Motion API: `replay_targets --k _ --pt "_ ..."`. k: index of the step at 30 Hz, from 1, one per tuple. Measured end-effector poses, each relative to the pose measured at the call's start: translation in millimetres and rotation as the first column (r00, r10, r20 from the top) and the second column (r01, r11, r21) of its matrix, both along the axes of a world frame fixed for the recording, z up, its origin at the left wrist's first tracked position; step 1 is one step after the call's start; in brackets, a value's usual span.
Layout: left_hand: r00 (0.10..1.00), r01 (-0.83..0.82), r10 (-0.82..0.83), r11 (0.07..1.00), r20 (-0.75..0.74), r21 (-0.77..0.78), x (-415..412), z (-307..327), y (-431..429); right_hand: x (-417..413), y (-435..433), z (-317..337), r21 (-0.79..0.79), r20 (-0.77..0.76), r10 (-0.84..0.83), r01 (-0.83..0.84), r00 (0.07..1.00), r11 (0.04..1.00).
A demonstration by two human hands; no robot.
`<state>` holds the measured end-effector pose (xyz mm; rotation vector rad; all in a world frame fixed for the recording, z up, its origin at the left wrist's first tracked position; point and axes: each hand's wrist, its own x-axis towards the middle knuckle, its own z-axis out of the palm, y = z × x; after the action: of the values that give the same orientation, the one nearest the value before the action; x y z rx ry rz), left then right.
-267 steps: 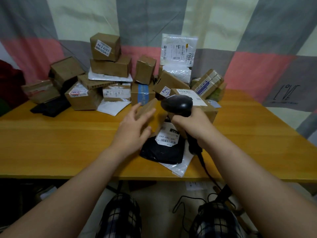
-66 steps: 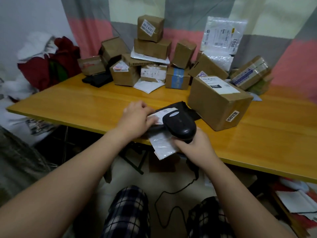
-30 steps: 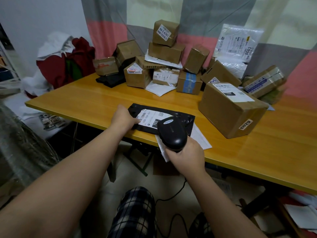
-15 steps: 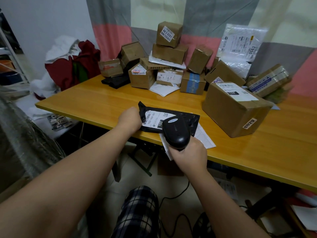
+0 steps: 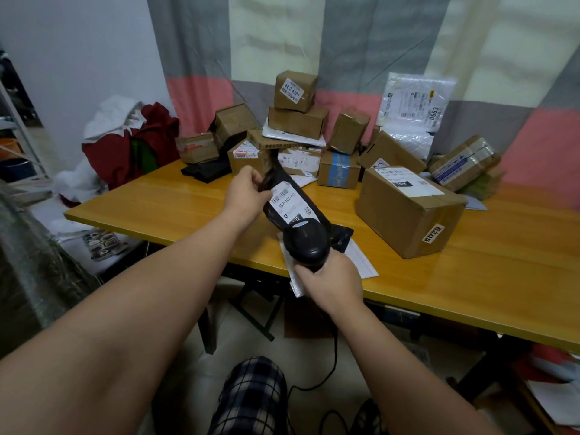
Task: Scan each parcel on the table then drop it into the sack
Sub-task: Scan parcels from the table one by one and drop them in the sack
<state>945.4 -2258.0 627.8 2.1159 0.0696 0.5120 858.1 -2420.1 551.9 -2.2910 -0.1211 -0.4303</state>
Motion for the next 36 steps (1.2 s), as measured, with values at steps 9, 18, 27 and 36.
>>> replay_targets --k 9,18,27,36 --pt "0.946 0.253 -0.26 0.966 0.195 0.064 -13 23 6 -20 -25 49 0.389 0.114 0.053 -0.093 0.992 0.917" --pt "0.939 0.281 -0.264 0.959 0.222 -0.048 -17 14 15 -23 -26 32 0.292 0.051 0.111 -0.121 0.992 0.949" --pt "0.945 0.244 -0.232 0.969 0.229 -0.025 -17 10 19 -21 -21 31 0.268 0.051 0.106 -0.116 0.993 0.957" --pt "0.951 0.045 0.025 0.975 0.31 -0.218 -24 13 35 -17 9 6 0.085 -0.115 0.141 -0.132 0.983 0.988"
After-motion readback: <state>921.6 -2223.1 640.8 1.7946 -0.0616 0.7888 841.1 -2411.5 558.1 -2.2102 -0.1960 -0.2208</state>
